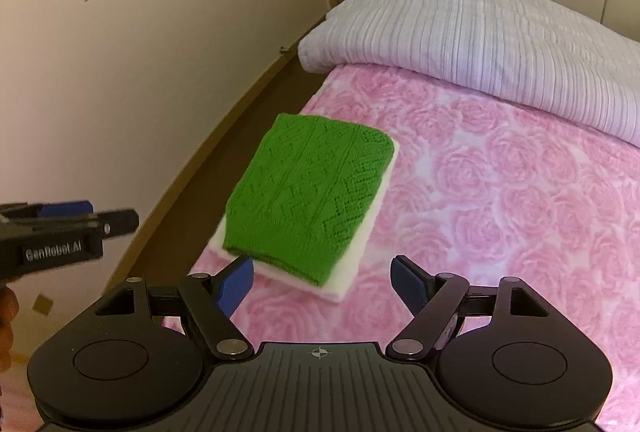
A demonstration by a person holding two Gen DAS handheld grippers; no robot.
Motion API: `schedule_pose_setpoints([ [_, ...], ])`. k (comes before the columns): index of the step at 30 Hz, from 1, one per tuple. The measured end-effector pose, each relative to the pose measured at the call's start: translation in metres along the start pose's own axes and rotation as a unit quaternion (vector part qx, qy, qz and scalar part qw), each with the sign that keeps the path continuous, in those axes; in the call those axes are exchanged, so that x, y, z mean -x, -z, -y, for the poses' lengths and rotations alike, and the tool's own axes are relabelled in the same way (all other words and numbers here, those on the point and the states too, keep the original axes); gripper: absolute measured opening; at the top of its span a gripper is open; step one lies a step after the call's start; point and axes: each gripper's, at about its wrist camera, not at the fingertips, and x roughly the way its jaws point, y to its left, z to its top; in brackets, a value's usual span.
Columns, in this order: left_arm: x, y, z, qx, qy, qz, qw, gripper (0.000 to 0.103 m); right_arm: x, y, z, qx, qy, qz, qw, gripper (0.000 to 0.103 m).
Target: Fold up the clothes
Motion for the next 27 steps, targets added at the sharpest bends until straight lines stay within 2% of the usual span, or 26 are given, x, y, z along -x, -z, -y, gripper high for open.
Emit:
schedule_pose_setpoints([
  [4,0.024,0.009,0.020,0.039,-0.018,-0.001,0.9991,0.057,0.025,0.010,0.011,0.033,0.008,0.015,0.999,0.079],
  [6,0.034,0.014,0.034,0.063,-0.043,0.000,0.9971,0.060,0.039,0.015,0.019,0.049,0.010,0.028,0.998,0.079],
  [9,0.050,0.027,0.055,0.092,-0.061,0.010,0.9938,0.060,0.054,0.021,0.034,0.058,0.006,0.038,0.998,0.079],
  [13,0.071,0.041,0.081,0.133,-0.035,0.023,0.9903,0.060,0.069,0.028,0.058,0.061,-0.009,0.037,0.997,0.079],
  [16,0.082,0.051,0.097,0.155,-0.031,0.024,0.9872,0.060,0.077,0.034,0.073,0.071,-0.019,0.028,0.997,0.079],
  [27,0.095,0.077,0.162,0.188,-0.058,-0.006,0.9805,0.060,0.086,0.046,0.121,0.101,-0.049,-0.006,0.994,0.079],
])
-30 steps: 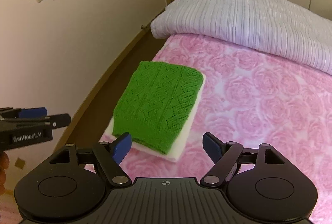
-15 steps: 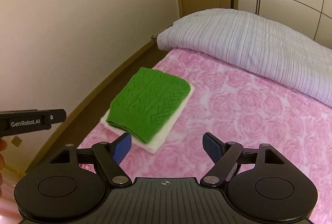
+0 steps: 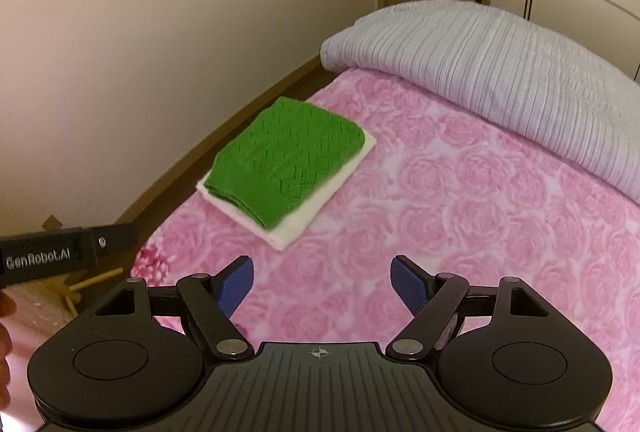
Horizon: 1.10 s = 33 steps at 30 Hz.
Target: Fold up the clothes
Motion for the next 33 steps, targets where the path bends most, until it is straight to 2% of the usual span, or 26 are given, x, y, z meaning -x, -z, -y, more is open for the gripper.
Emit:
schedule_pose_setpoints([
  [7,-0.010,0.006,0.008,0.007,-0.030,-0.011,0.9995,0.060,-0.017,-0.003,0.013,0.012,-0.011,-0.026,1.000,0.079],
  [21,-0.054,-0.021,0.010,0.027,-0.036,-0.033,0.9985,0.060,-0.059,-0.046,0.017,0.059,0.000,-0.049,0.997,0.079],
  [33,-0.093,-0.035,0.009,0.039,-0.044,-0.061,0.9964,0.060,-0.105,-0.066,0.023,0.068,-0.007,-0.080,0.994,0.079],
])
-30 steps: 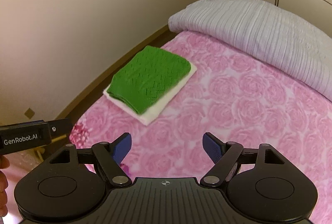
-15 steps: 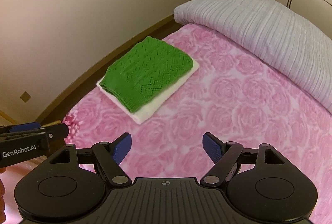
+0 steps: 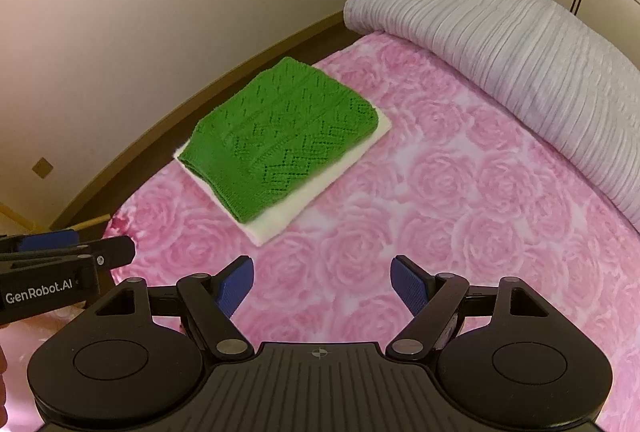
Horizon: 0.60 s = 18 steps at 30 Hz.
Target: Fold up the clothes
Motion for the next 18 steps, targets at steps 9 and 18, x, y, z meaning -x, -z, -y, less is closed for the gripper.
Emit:
schedule_pose_setpoints([
  [9,-0.021,-0.007,0.002,0.004,-0.006,-0.012,0.9999,0.060,-0.023,-0.013,0.008,0.001,-0.009,-0.013,1.000,0.079],
  [18,-0.033,-0.014,0.010,-0.009,-0.016,-0.011,0.9998,0.060,-0.034,-0.022,0.015,-0.005,-0.011,-0.015,1.000,0.079],
])
